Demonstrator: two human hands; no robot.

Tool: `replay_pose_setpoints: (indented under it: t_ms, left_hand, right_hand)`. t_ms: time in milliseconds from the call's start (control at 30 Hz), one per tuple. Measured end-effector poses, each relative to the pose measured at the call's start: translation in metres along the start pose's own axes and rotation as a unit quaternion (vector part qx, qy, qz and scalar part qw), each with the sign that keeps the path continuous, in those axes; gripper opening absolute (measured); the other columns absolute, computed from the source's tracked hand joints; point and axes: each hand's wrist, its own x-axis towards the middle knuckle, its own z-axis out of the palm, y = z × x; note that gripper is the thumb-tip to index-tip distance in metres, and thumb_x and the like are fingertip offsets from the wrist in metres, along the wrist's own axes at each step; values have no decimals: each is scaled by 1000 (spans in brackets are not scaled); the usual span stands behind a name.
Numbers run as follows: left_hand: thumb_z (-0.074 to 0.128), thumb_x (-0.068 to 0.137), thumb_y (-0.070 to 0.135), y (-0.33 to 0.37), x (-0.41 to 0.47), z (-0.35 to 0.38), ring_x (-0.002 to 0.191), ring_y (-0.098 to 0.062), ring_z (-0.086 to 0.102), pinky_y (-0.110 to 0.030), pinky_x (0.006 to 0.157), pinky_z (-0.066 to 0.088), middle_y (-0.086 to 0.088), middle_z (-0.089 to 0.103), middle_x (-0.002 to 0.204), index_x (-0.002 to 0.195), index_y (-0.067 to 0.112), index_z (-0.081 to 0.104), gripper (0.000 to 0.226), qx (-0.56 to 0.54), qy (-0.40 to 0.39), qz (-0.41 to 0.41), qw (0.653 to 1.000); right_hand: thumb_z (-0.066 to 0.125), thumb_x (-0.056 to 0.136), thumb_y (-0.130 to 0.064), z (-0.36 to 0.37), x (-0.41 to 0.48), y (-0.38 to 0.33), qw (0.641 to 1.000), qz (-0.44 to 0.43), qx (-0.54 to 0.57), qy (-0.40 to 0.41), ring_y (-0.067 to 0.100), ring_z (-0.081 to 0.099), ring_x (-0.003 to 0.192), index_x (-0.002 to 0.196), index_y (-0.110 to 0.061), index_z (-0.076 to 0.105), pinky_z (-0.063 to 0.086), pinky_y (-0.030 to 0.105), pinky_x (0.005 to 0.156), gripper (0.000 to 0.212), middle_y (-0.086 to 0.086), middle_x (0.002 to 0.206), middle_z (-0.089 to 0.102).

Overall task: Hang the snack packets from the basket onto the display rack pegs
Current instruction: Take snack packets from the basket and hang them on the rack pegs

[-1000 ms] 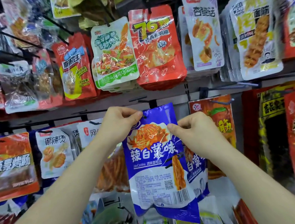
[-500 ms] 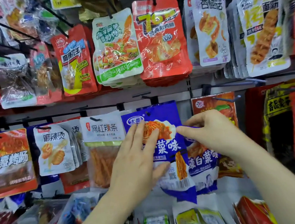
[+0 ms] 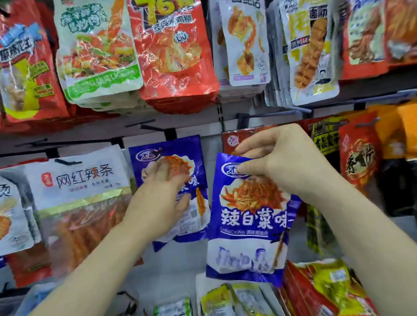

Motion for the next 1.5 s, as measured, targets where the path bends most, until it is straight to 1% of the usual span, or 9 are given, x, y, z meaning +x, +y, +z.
replay_pose_setpoints:
  t_ms: [67, 167, 300, 433, 533, 700, 1000, 1200, 1500]
  left_hand:
    - [47, 99, 35, 15, -12, -12, 117, -12, 58, -32, 93, 50, 8, 65, 125, 121, 28, 63, 28, -221, -2, -21, 975]
    - [49, 89, 39, 48, -31, -34, 88, -7, 71, -20, 72, 57, 8, 75, 94, 104, 27, 64, 24, -578, -61, -79, 810]
    - [67, 84, 21, 54, -35, -29, 72, -24, 73, -37, 65, 60, -7, 76, 83, 100, 19, 64, 17, -613, 27, -105, 783]
    - [60, 90, 7, 40, -37, -29, 70, -21, 72, -33, 58, 59, -6, 75, 83, 97, 17, 62, 12, -649, 121, -137, 738]
    - [59, 90, 3, 34, -39, -31, 68, -22, 72, -36, 59, 60, -7, 75, 81, 98, 14, 59, 13, -665, 132, -159, 718]
    - [64, 88, 2, 27, -38, -37, 66, -26, 71, -39, 56, 58, -5, 74, 81, 99, 21, 56, 23, -628, 163, -194, 736]
    - [78, 79, 19, 4, -26, -63, 67, -16, 70, -41, 58, 59, 4, 72, 83, 91, 34, 59, 26, -473, 242, -165, 831]
    - [86, 68, 23, -11, -12, -73, 67, -25, 71, -52, 63, 58, -4, 72, 75, 67, 27, 61, 25, -454, 240, -214, 831]
    - [78, 78, 23, -15, -9, -79, 58, -10, 70, -25, 50, 54, 6, 72, 65, 74, 24, 71, 8, -455, 206, -200, 843]
  right_hand:
    - [82, 73, -2, 4, -1, -2, 1000, 7, 25, -11, 11, 72, 63, 87, -11, 74, 50, 19, 47, 18, 5, 73, 75]
    - [80, 76, -3, 11, -2, -4, 998, -2, 51, -35, 8, 71, 62, 86, -14, 72, 46, 16, 44, 17, 2, 72, 75]
    - [75, 81, -4, 21, -2, -3, 994, -44, 91, -30, 4, 70, 71, 92, -20, 71, 45, 12, 46, 20, -1, 82, 76]
    - [77, 80, -17, 19, -2, 14, 996, -39, 78, 31, 7, 69, 86, 111, -28, 66, 55, 23, 67, 35, -2, 96, 73]
    - [73, 84, -17, 32, -10, 21, 983, 52, 173, -42, 8, 71, 68, 118, -22, 62, 50, 18, 46, 35, -2, 87, 75]
    - [68, 89, -20, 56, -8, 18, 968, 71, 228, -77, 16, 73, 64, 95, -14, 70, 53, 24, 52, 9, 2, 75, 76]
    - [73, 85, -29, 82, 14, -6, 978, 26, 199, -48, 24, 73, 63, 82, -6, 71, 60, 44, 66, 24, 7, 69, 74]
    - [74, 83, -36, 95, 22, -11, 988, 0, 150, -31, 35, 72, 68, 82, 3, 69, 56, 59, 66, 39, 15, 71, 73]
    - [72, 84, -38, 98, 25, -17, 991, 12, 134, -24, 20, 73, 64, 80, -7, 69, 60, 49, 71, 32, 4, 70, 74]
